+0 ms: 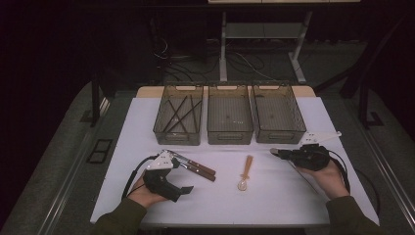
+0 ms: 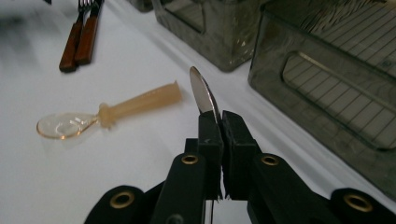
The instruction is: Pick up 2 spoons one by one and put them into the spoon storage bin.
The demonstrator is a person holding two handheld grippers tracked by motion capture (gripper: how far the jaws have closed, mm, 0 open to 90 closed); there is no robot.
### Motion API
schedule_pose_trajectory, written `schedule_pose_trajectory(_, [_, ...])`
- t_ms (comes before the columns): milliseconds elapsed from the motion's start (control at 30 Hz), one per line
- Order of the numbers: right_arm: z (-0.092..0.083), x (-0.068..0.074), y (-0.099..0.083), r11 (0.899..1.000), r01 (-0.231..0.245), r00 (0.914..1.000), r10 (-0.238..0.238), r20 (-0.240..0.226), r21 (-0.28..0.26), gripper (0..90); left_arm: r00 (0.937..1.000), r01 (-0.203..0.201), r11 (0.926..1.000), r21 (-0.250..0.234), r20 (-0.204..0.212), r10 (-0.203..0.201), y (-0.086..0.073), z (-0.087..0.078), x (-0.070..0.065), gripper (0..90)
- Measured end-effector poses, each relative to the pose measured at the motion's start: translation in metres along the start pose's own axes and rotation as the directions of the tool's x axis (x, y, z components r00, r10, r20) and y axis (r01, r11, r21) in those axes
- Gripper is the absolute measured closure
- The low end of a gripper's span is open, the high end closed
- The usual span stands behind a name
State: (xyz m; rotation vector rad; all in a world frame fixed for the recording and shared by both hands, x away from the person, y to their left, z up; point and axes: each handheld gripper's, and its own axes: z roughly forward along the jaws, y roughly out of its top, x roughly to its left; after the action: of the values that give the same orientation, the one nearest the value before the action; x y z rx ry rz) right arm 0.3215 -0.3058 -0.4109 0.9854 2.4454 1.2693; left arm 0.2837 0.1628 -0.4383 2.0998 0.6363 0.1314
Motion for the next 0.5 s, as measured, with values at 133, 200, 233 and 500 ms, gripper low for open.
schedule_pose_trajectory(133, [0.0, 0.0, 0.009, 0.999, -0.013, 0.9999, 0.013, 0.003, -0.036, 86.8, 1.0, -0.003, 1.0, 0.0, 0.003, 0.003, 0.0, 0.0, 0.0, 0.0])
schedule_pose_trajectory(200, [0.001, 0.0, 0.015, 0.998, -0.011, 0.9999, 0.011, 0.004, -0.057, 86.8, 1.0, -0.003, 1.0, 0.0, 0.003, 0.003, 0.0, 0.001, 0.0, 0.0])
schedule_pose_trajectory(233, [0.001, 0.001, 0.018, 0.998, -0.012, 0.9999, 0.012, 0.004, -0.066, 86.8, 1.0, -0.003, 1.0, 0.0, 0.003, 0.003, 0.0, 0.001, 0.0, 0.0])
schedule_pose_trajectory(500, [0.006, 0.0, 0.04, 0.991, -0.015, 0.9997, 0.018, 0.015, -0.129, 86.8, 0.9999, -0.009, 0.9999, -0.014, -0.005, 0.009, 0.0, -0.001, 0.0, 0.0])
